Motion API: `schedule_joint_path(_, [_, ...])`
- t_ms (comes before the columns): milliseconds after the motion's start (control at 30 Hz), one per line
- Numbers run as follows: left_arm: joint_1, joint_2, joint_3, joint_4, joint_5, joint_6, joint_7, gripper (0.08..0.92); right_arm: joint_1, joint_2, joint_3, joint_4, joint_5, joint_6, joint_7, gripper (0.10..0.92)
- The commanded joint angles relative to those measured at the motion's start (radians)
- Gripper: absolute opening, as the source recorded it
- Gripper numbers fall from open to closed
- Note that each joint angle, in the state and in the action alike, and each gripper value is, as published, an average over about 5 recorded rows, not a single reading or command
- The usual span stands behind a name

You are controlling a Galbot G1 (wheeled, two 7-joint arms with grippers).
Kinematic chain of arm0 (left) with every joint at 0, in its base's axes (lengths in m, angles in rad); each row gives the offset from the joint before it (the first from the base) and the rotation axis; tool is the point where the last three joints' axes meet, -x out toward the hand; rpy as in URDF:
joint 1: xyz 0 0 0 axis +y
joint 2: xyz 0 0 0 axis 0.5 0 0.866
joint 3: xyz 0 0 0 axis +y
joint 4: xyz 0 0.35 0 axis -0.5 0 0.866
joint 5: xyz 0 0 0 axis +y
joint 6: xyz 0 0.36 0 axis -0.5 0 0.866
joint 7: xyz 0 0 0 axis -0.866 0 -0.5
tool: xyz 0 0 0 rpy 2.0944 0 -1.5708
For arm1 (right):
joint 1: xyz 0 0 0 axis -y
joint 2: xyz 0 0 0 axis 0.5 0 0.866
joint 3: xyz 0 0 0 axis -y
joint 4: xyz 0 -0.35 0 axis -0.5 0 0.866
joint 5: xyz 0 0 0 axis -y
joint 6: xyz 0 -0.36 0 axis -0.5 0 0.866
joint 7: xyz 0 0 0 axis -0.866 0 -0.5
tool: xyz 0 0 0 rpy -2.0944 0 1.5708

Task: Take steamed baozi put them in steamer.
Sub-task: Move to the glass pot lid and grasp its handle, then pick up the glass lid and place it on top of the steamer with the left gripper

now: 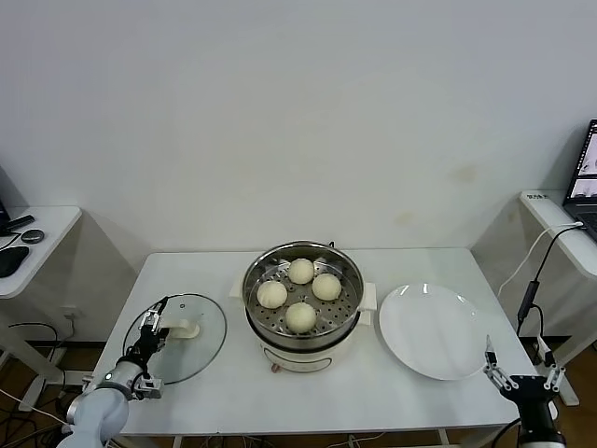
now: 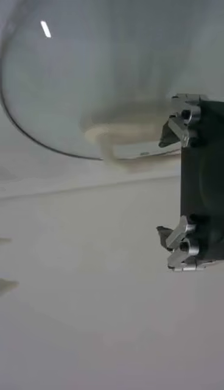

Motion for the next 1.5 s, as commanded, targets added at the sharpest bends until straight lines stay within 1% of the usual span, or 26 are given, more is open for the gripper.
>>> schedule_joint_path(33, [-0.07, 0.003, 0.023, 0.072, 0.01, 0.002, 0.012, 0.798, -0.004, 0.007, 0.0, -0.008, -0.02, 0.001, 0.0, 0.823])
schedule_joint_path(100, [-0.07, 0.002, 0.024, 0.077, 0.006, 0.002, 0.015, 0.756, -0.004, 0.008, -0.004, -0.009, -0.023, 0.0, 0.0, 0.823])
schedule_joint_path(233, [-0.071, 0.004, 0.03, 0.093, -0.037, 0.003, 0.017, 0.636, -0.005, 0.009, -0.01, -0.009, -0.027, 0.0, -0.001, 0.823])
schedule_joint_path(367, [-0.066, 0.011, 0.038, 0.097, -0.11, 0.0, -0.001, 0.524, -0.005, 0.009, -0.017, -0.014, -0.033, 0.0, -0.004, 0.823])
schedule_joint_path(467, [-0.05, 0.02, 0.037, 0.072, -0.153, -0.005, -0.018, 0.437, -0.004, 0.01, -0.025, -0.018, -0.038, 0.001, -0.005, 0.823])
schedule_joint_path(533, [-0.026, 0.028, 0.035, 0.028, -0.186, 0.0, -0.033, 0.377, -0.005, 0.009, -0.035, -0.019, -0.043, 0.001, -0.007, 0.823])
schedule_joint_path(667, [0.045, 0.055, 0.023, -0.112, -0.253, 0.048, -0.053, 0.264, -0.007, 0.006, -0.059, -0.022, -0.047, -0.006, -0.015, 0.823])
schedule_joint_path(767, [0.112, 0.087, 0.01, -0.234, -0.295, 0.125, -0.066, 0.194, -0.008, -0.003, -0.081, -0.025, -0.039, -0.018, -0.024, 0.823])
schedule_joint_path(833, [0.164, 0.109, -0.006, -0.328, -0.312, 0.189, -0.072, 0.175, -0.012, -0.015, -0.101, -0.025, -0.019, -0.032, -0.032, 0.823])
schedule_joint_path(900, [0.221, 0.134, -0.026, -0.433, -0.34, 0.256, -0.059, 0.173, -0.022, -0.038, -0.129, -0.027, 0.012, -0.054, -0.044, 0.823])
schedule_joint_path(1000, [0.28, 0.177, -0.041, -0.575, -0.398, 0.364, -0.011, 0.173, -0.037, -0.08, -0.179, -0.038, 0.059, -0.094, -0.061, 0.823])
schedule_joint_path(1100, [0.287, 0.229, -0.025, -0.699, -0.473, 0.482, 0.054, 0.173, -0.042, -0.109, -0.22, -0.057, 0.075, -0.124, -0.076, 0.823])
schedule_joint_path(1200, [0.235, 0.288, 0.031, -0.797, -0.559, 0.592, 0.122, 0.173, -0.037, -0.117, -0.25, -0.074, 0.053, -0.146, -0.087, 0.823])
schedule_joint_path(1300, [0.119, 0.334, 0.146, -0.842, -0.595, 0.678, 0.172, 0.173, -0.027, -0.106, -0.276, -0.087, 0.013, -0.164, -0.099, 0.823])
schedule_joint_path(1400, [-0.042, 0.356, 0.318, -0.826, -0.599, 0.753, 0.198, 0.173, -0.006, -0.074, -0.291, -0.104, -0.049, -0.17, -0.104, 0.823])
schedule_joint_path(1500, [-0.227, 0.333, 0.485, -0.775, -0.569, 0.817, 0.223, 0.173, 0.018, -0.033, -0.293, -0.128, -0.127, -0.161, -0.096, 0.823])
